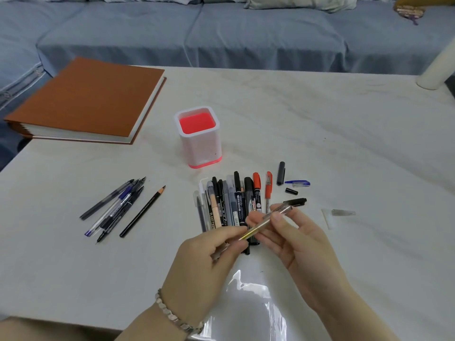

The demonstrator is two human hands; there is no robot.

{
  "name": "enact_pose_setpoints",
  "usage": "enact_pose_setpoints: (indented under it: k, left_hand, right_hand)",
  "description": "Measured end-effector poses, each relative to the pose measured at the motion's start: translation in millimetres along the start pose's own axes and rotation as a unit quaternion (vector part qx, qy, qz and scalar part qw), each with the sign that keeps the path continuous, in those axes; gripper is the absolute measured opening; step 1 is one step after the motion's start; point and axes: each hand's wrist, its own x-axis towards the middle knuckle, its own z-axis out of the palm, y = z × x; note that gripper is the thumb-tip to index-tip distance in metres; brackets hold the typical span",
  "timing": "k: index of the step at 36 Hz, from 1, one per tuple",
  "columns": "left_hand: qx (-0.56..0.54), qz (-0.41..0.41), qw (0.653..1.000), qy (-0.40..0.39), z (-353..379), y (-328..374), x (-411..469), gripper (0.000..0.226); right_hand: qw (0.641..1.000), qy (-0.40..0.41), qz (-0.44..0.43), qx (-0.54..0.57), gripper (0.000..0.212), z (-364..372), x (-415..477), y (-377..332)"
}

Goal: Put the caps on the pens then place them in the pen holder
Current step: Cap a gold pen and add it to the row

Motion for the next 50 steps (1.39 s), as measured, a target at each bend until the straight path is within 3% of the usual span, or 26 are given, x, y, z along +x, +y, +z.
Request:
enact_pose_setpoints:
  k: [8,12,15,18,21,23,25,28,31,33,39,43,50]
  left_hand:
    - [-0.091,-0.090,0.992,0.016,5.4,3.1,2.0,0.030]
    - [-0.250,-0.183,0.951,-0.023,0.1,1.8,7.0,0.018]
    - [-0.255,-0.191,0.947,-0.031,-4.5,-5.7,9.4,0.015]
    - [-0.171,-0.146,0.974,-0.014,-10.7,-15.2,9.2,0.014]
    - [0.079,-0.061,0.995,0.029,-26.6,-37.5,12.9,0.010]
    - [0.268,0.008,0.960,0.079,-44.8,-61.3,20.5,0.026]
    - [0.384,0.003,0.918,0.096,-59.7,-86.9,27.8,0.032]
    - [0.435,-0.073,0.893,0.084,-73.5,-105.7,34.2,0.024]
    - [0.454,-0.095,0.882,0.081,-76.6,-114.3,36.1,0.025]
    - [0.466,-0.092,0.877,0.075,-75.1,-116.1,36.6,0.029]
    - [0.404,-0.121,0.905,0.060,-63.2,-118.8,30.7,0.030]
    - [0.291,-0.177,0.937,0.083,-56.6,-105.4,27.9,0.032]
    - [0.168,-0.092,0.979,0.064,-36.7,-66.2,25.9,0.021]
  right_hand:
    - [0.997,-0.003,-0.051,-0.060,0.022,3.5,-1.7,7.9]
    - [0.994,-0.009,-0.067,-0.090,0.015,7.9,1.3,8.9]
    - [0.991,-0.025,-0.061,-0.115,0.010,14.0,5.1,13.0]
    - [0.985,-0.050,-0.060,-0.153,0.015,23.0,10.7,18.3]
    - [0.970,-0.030,-0.084,-0.225,0.019,28.0,22.2,19.3]
    - [0.949,0.002,-0.109,-0.297,0.024,27.2,33.0,17.8]
    - [0.910,0.024,-0.133,-0.393,0.040,24.2,45.0,16.6]
    - [0.850,0.018,-0.164,-0.501,0.025,26.5,61.6,12.5]
    - [0.787,-0.021,-0.193,-0.585,0.004,35.2,74.7,12.2]
    - [0.752,-0.046,-0.196,-0.627,0.006,41.1,81.4,16.3]
    - [0.687,-0.090,-0.180,-0.698,0.020,43.0,88.3,30.6]
    - [0.695,-0.087,-0.206,-0.683,0.019,28.2,79.3,27.9]
    - [0.679,0.022,-0.185,-0.710,0.016,-35.0,62.9,-1.4]
